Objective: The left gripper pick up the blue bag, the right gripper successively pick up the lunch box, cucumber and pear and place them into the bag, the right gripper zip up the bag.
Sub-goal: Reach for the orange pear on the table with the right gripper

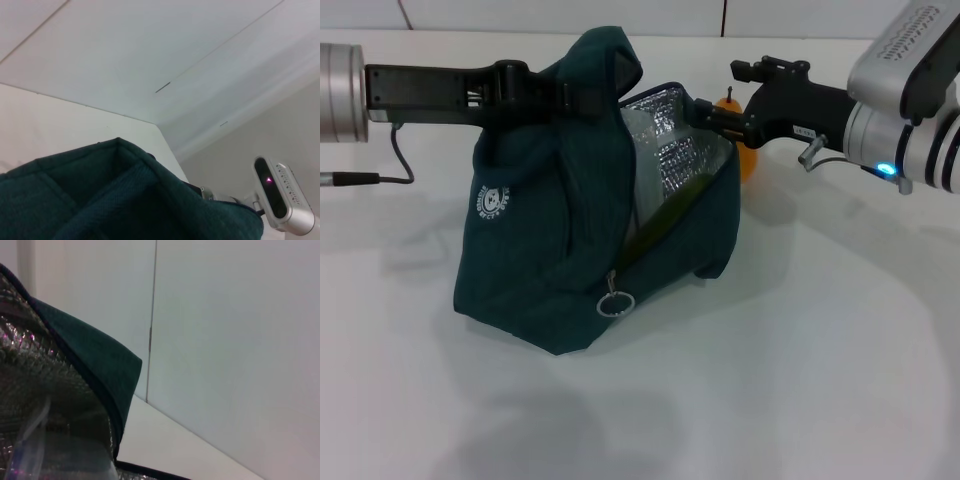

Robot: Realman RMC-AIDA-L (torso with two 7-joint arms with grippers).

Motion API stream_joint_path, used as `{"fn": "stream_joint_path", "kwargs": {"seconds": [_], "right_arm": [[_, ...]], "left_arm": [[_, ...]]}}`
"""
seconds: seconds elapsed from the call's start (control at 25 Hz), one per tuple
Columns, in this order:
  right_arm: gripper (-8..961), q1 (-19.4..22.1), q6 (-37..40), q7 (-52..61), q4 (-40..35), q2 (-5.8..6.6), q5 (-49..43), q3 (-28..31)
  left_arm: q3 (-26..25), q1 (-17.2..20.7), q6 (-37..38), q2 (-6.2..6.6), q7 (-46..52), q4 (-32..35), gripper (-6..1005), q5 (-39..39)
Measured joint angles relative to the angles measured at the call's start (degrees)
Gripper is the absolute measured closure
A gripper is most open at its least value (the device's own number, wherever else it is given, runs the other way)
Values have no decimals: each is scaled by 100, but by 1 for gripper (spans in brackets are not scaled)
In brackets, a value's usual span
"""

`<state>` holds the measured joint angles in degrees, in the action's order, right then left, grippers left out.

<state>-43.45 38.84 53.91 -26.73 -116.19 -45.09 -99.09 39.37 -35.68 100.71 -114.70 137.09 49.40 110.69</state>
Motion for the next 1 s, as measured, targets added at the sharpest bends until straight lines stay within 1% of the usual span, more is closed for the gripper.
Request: {"fn": "stream_joint_path", "kwargs": {"seconds": [0.6, 0.76, 1.0], "right_arm": [[275, 194, 66, -158, -132, 0, 180, 27], [275, 243, 138, -172, -152, 0, 381, 49], [276, 464, 252, -233, -346, 0, 456, 98]], "left_arm": [[-9, 36, -18, 9, 21, 0, 892, -83], [-66, 86, -17, 11, 20, -1, 891, -99], [-175, 164, -13, 18, 5, -203, 890, -144]]}}
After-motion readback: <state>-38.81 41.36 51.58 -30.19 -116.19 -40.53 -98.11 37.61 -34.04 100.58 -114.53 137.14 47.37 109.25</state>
